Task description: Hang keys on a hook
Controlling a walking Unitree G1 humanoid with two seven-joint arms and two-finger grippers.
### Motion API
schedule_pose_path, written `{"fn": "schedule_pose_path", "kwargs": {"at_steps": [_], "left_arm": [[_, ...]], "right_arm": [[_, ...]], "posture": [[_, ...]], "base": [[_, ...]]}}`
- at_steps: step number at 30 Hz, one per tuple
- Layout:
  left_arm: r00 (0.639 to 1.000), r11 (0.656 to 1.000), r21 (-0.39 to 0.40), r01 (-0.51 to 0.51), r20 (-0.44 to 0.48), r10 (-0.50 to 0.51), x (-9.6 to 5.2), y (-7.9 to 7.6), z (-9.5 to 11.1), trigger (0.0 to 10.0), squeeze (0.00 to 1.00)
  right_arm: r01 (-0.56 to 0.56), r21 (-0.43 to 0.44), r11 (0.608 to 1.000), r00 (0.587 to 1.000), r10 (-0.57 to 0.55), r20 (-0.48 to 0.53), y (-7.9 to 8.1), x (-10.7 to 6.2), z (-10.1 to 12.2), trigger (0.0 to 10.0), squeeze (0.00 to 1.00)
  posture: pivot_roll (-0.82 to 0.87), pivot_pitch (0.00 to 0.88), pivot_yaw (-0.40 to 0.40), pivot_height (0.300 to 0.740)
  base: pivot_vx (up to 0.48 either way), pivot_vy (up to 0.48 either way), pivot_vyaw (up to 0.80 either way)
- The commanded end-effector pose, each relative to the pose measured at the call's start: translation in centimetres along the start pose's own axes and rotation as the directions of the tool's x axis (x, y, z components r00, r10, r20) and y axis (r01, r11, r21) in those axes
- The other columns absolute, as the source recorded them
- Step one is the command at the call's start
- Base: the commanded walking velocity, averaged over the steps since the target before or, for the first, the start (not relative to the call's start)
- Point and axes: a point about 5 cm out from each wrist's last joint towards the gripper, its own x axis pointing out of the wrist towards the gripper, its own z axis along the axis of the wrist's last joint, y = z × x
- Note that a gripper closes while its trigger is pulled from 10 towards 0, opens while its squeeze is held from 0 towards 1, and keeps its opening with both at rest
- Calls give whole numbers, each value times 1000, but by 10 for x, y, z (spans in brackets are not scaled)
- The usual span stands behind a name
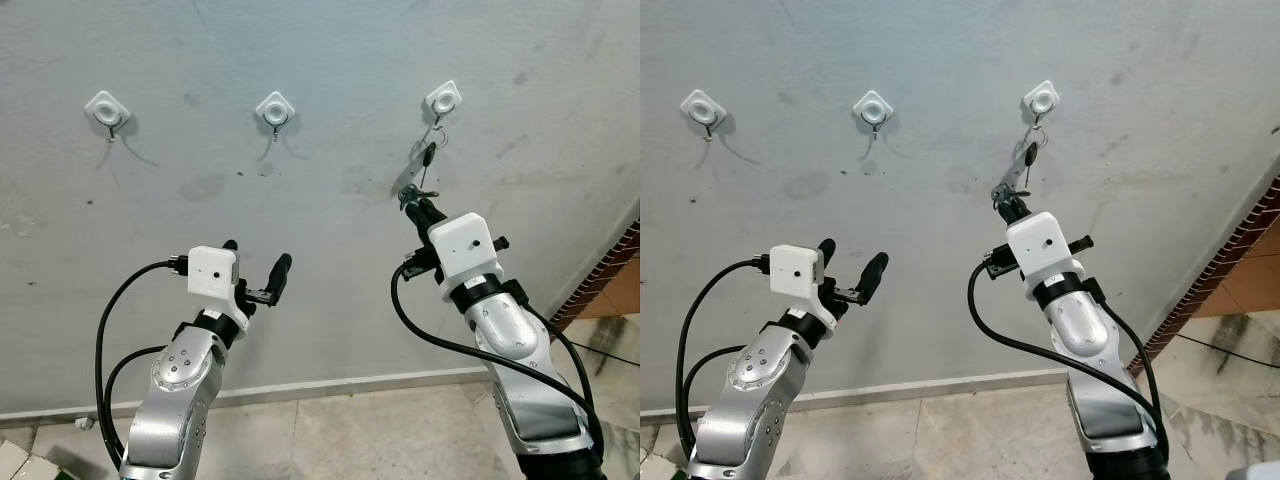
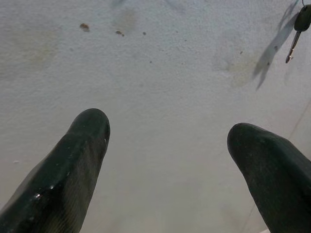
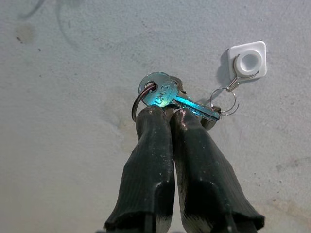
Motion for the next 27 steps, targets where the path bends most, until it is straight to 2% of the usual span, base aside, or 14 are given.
{"fn": "schedule_pose_path", "kwargs": {"at_steps": [1, 7, 11, 13, 14, 19, 27], "left_arm": [[1000, 1000, 11, 10, 15, -10, 0, 0, 4, 10000, 0], [1000, 999, 36, 2, 12, -3, -4, 2, 4, 10000, 0], [1000, 999, 54, -1, -1, 1, -14, 6, 2, 10000, 0], [1000, 998, 66, -9, -10, 9, -23, 11, 1, 10000, 0], [1000, 998, 66, -9, -10, 9, -23, 11, 1, 10000, 0], [998, 996, 89, -28, -50, 32, -42, 20, -3, 10000, 0], [997, 995, 99, -31, -72, 39, -52, 22, -5, 10000, 0]], "right_arm": [[1, -7, 1000, 1000, -1, 9, 0, 2, 1, 10000, 0], [-10, -7, 1000, 1000, 10, 8, 1, -5, 2, 10000, 0], [-46, -8, 999, 999, 46, -5, 3, -18, -1, 10000, 0], [-60, -5, 998, 998, 60, -36, 2, -30, -6, 10000, 0], [-60, -5, 998, 998, 60, -36, 2, -30, -6, 10000, 0], [-79, -7, 997, 993, 78, -93, -1, -52, -14, 10000, 0], [-85, -6, 996, 990, 84, -109, -1, -55, -15, 10000, 0]], "posture": [[-28, 10, 30, 740], [-28, 10, 30, 740], [-25, 10, 30, 740], [-21, 13, 32, 740], [-21, 13, 32, 740], [-13, 15, 36, 740], [-4, 9, 38, 740]], "base": [[274, 0, 0], [133, 0, 0], [0, 0, 0], [0, 0, 0], [0, 0, 0], [0, 0, 0], [0, 0, 0]]}}
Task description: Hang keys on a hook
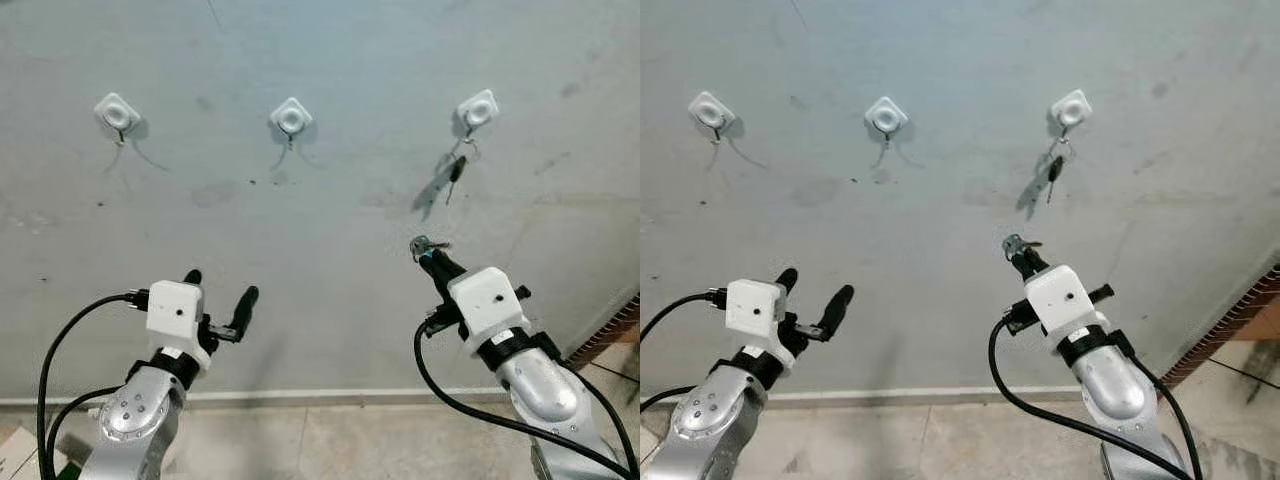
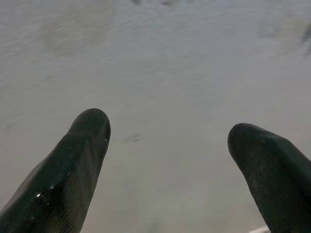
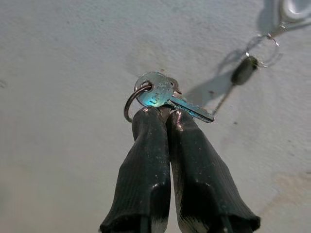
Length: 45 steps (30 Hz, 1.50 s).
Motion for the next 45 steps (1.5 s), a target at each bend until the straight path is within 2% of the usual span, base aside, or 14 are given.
{"fn": "schedule_pose_path", "kwargs": {"at_steps": [1, 12, 38, 40, 45], "left_arm": [[1000, 1000, 9, -7, -5, 7, -3, 2, 2, 10000, 0], [1000, 1000, 12, -12, -12, 12, -5, 2, 2, 10000, 0], [1000, 1000, 23, -12, -23, 12, -1, 2, 2, 10000, 0], [1000, 1000, 24, -11, -25, 11, -2, 2, 1, 10000, 0], [1000, 1000, 18, -14, -26, 14, -1, 2, 1, 10000, 0]], "right_arm": [[2, -5, 1000, 1000, -2, 13, -3, 0, 5, 10000, 0], [-14, -11, 1000, 1000, 14, 24, -1, 4, 6, 10000, 0], [-45, -36, 998, 998, 47, 49, 8, 7, 10, 10000, 0], [-63, -64, 996, 995, 68, 68, 12, 7, 12, 10000, 0], [-60, -54, 997, 996, 63, 65, 12, 7, 12, 10000, 0]], "posture": [[-4, 9, 38, 740], [0, 7, 36, 740], [6, 8, 37, 740], [6, 8, 37, 740], [5, 5, 38, 740]], "base": [[0, 0, 0], [22, 0, 0], [260, 0, 0], [0, 0, 0], [0, 0, 0]]}}
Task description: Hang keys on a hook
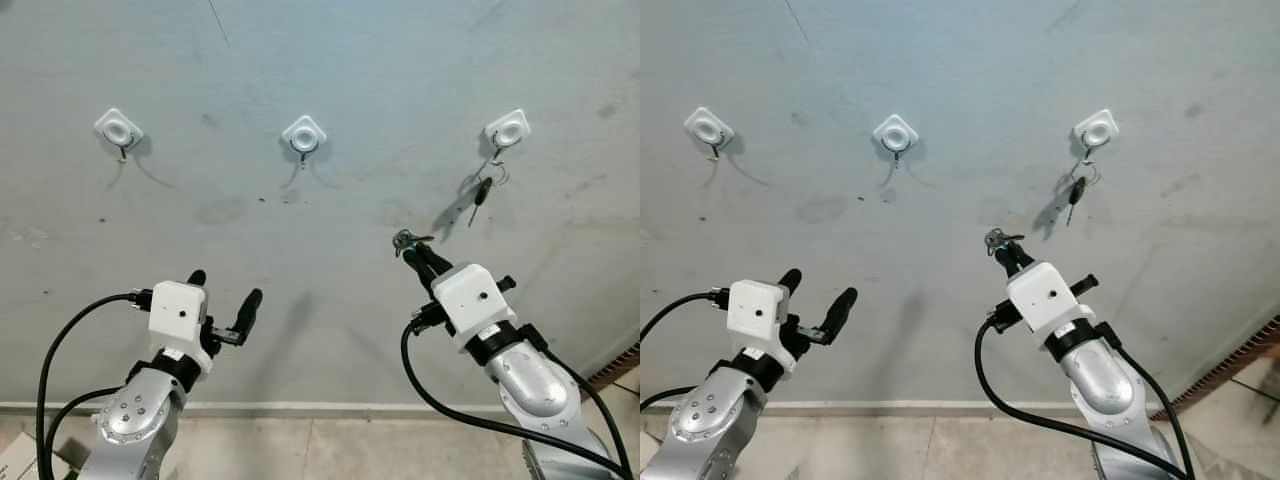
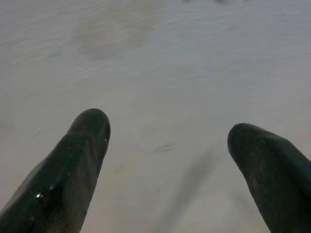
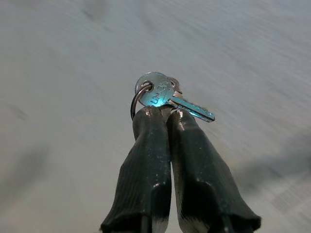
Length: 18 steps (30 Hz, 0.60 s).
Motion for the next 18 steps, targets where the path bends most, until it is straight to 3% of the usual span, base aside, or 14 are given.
{"fn": "schedule_pose_path", "kwargs": {"at_steps": [1, 10, 18], "left_arm": [[1000, 1000, 4, -11, -14, 11, -1, 2, -2, 10000, 0], [1000, 1000, 10, -18, -15, 18, -1, 3, -1, 10000, 0], [999, 1000, 21, 22, 22, -23, 3, -2, 7, 10000, 0]], "right_arm": [[-10, -7, 1000, 1000, 10, 10, 1, 0, 2, 10000, 0], [1, -13, 1000, 999, -1, 41, -1, 8, 8, 10000, 0], [-3, 2, 1000, 994, 3, 113, -4, 27, 24, 10000, 0]], "posture": [[5, 5, 38, 740], [12, 7, 48, 740], [15, 12, 53, 740]], "base": [[0, 0, 0], [0, 0, 0], [0, 0, 0]]}}
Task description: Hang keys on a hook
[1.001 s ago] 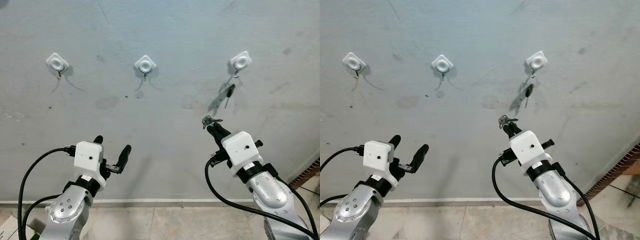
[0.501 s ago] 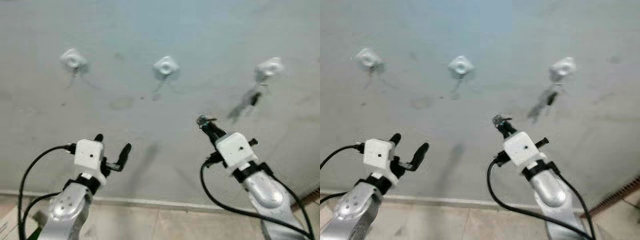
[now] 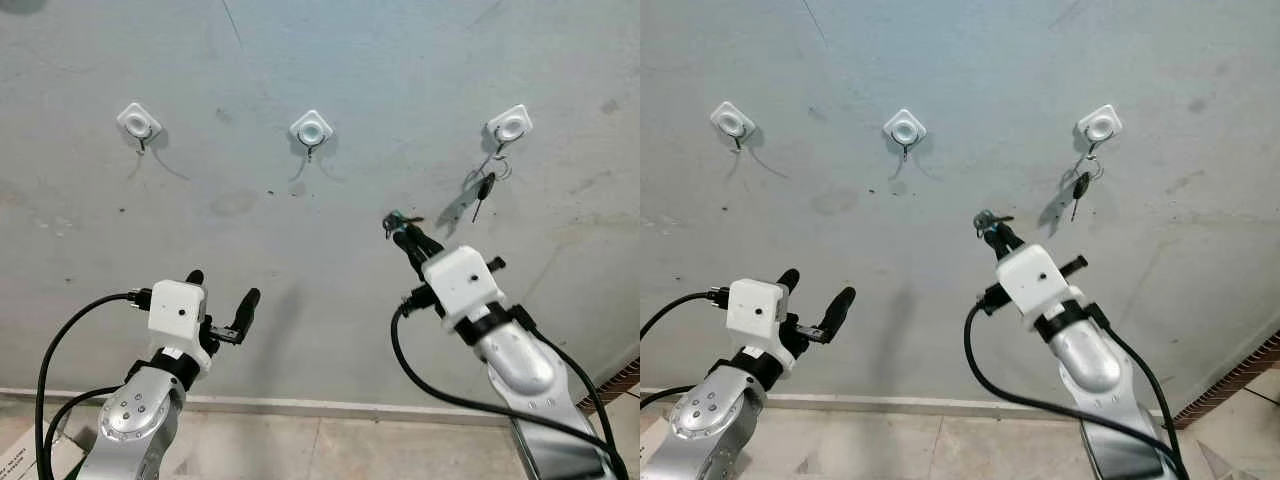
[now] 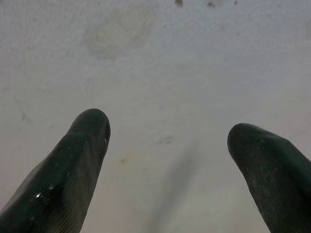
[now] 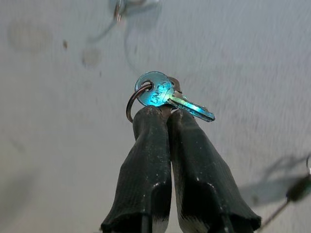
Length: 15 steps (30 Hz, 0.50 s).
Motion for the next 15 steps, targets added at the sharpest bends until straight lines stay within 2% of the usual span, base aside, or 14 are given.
{"fn": "schedule_pose_path", "kwargs": {"at_steps": [1, 6, 10, 15], "left_arm": [[996, 997, 32, 76, 41, -77, 1, -9, 8, 10000, 0], [986, 988, 4, 155, 66, -155, -1, -22, 10, 10000, 0], [989, 990, 1, 138, 52, -138, 0, -20, 7, 10000, 0], [989, 990, 2, 141, 46, -141, 0, -21, 5, 10000, 0]], "right_arm": [[-26, 23, 999, 999, 26, 32, 2, 8, 8, 10000, 0], [-118, 80, 990, 990, 110, 92, 10, 22, 24, 10000, 0], [-190, 86, 978, 972, 174, 160, 16, 33, 39, 10000, 0], [-219, 82, 972, 957, 197, 212, 18, 44, 52, 10000, 0]], "posture": [[16, 12, 48, 740], [19, 14, 41, 740], [21, 14, 37, 740], [17, 10, 37, 740]], "base": [[0, 0, 0], [0, 0, 0], [0, 0, 0], [0, 0, 0]]}}
